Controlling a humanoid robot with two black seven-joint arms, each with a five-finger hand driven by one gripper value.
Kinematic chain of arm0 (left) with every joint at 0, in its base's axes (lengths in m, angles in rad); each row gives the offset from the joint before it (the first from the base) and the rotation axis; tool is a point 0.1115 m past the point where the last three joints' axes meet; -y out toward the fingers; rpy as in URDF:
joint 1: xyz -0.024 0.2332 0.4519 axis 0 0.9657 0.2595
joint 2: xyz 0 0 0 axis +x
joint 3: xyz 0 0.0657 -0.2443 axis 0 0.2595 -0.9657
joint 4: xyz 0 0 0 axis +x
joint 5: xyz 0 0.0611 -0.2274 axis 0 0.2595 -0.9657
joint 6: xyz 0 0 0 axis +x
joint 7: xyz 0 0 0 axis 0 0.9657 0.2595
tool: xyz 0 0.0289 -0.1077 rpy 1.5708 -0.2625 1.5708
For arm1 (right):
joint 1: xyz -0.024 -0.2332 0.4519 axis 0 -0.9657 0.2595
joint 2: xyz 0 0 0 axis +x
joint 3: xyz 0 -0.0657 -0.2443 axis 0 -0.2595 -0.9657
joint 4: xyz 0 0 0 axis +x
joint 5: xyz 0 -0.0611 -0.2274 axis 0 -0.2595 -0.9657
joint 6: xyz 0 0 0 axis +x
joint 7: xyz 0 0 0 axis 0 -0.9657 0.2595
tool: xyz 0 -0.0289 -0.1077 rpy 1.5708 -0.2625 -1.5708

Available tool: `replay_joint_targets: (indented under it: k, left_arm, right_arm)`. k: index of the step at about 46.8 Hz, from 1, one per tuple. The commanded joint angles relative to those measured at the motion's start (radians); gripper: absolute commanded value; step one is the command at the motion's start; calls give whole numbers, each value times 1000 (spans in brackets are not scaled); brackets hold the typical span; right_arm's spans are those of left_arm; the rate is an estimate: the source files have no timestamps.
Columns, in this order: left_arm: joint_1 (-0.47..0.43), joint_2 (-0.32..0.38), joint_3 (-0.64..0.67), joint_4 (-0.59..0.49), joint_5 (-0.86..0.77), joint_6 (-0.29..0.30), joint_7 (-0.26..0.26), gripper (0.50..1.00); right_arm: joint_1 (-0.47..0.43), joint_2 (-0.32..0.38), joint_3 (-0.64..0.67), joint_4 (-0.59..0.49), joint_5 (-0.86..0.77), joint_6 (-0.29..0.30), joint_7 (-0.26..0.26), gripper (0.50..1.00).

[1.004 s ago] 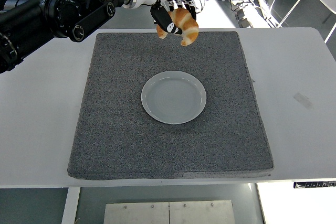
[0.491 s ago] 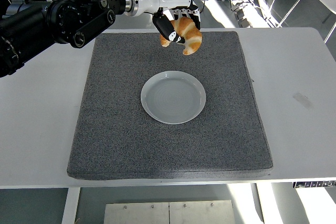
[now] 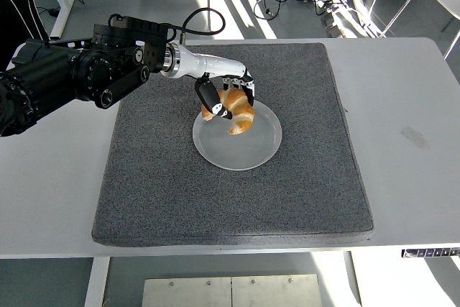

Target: Place the bread on the plate

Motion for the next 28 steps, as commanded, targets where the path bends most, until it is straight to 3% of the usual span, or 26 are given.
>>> replay_joint_targets:
  k: [1, 11, 28]
  left_arm:
    - [25, 0, 1, 7, 1, 18, 2, 500]
    - [63, 0, 12, 7, 1, 69, 7, 500]
    - [86, 0, 18, 10, 1, 102, 7, 500]
  right_arm:
    - [0, 0, 1, 0, 0, 0, 0, 1000]
    - [0, 0, 0, 0, 0, 0, 0, 1000]
    - [-1, 0, 0, 0, 0, 0, 0, 1000]
